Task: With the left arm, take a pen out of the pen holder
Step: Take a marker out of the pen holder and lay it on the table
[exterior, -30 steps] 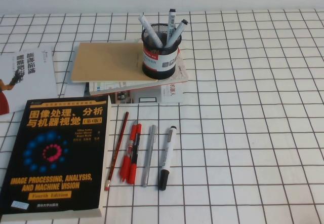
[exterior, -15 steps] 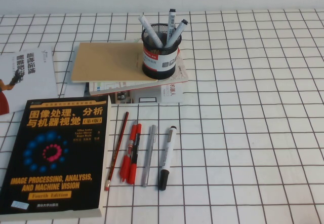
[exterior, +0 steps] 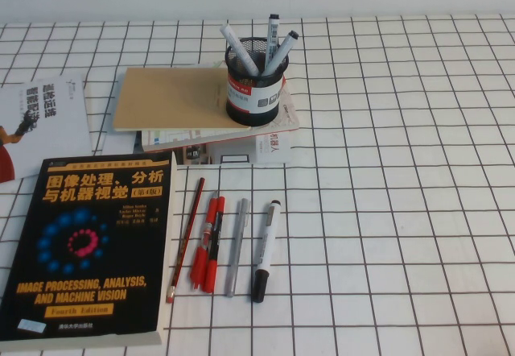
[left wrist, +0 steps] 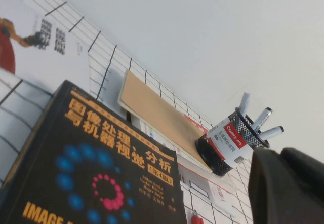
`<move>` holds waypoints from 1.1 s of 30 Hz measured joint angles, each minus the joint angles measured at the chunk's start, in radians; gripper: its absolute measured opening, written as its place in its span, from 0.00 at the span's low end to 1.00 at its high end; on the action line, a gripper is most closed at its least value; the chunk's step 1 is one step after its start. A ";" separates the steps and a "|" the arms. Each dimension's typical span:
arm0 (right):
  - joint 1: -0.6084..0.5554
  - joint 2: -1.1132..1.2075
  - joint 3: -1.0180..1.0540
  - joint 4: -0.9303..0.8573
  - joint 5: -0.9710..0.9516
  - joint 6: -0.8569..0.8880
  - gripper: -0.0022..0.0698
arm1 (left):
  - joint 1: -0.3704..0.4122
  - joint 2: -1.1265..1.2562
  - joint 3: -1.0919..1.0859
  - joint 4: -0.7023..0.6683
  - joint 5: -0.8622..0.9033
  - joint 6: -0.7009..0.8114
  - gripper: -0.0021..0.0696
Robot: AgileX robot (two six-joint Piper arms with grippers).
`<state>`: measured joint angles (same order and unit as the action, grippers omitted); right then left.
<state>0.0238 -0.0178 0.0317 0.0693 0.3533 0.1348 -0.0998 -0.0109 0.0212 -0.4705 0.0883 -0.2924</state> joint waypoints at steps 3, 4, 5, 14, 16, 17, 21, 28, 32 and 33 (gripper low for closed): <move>0.000 0.000 0.000 0.000 0.000 0.000 0.01 | -0.002 0.000 -0.063 0.021 0.046 0.096 0.03; 0.000 0.000 0.000 0.000 0.000 0.000 0.01 | -0.004 0.000 -0.083 0.026 0.057 0.130 0.03; 0.000 0.000 0.000 0.000 0.000 0.000 0.01 | -0.006 0.000 -0.107 0.031 0.064 0.172 0.03; 0.000 0.000 0.000 0.000 0.000 0.000 0.01 | -0.006 0.000 -0.157 0.042 0.107 0.356 0.03; 0.000 0.000 0.000 0.000 0.000 0.000 0.01 | -0.006 0.000 -0.157 0.042 0.116 0.379 0.03; 0.000 0.000 0.000 0.000 0.000 0.000 0.01 | -0.006 0.000 -0.157 0.044 0.119 0.390 0.03; 0.000 0.000 0.000 0.000 0.000 0.000 0.01 | -0.006 0.000 -0.157 0.044 0.121 0.414 0.03; 0.000 0.000 0.000 0.000 0.000 0.000 0.01 | -0.006 0.000 -0.157 0.059 0.121 0.418 0.03; 0.000 0.000 0.000 0.000 0.000 0.000 0.01 | -0.006 0.000 -0.157 0.089 0.121 0.412 0.03; 0.000 0.000 0.000 0.000 0.000 0.000 0.01 | -0.006 0.000 -0.157 0.090 0.122 0.411 0.03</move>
<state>0.0238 -0.0178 0.0317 0.0693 0.3533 0.1348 -0.1060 -0.0109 -0.1362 -0.3800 0.2105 0.1190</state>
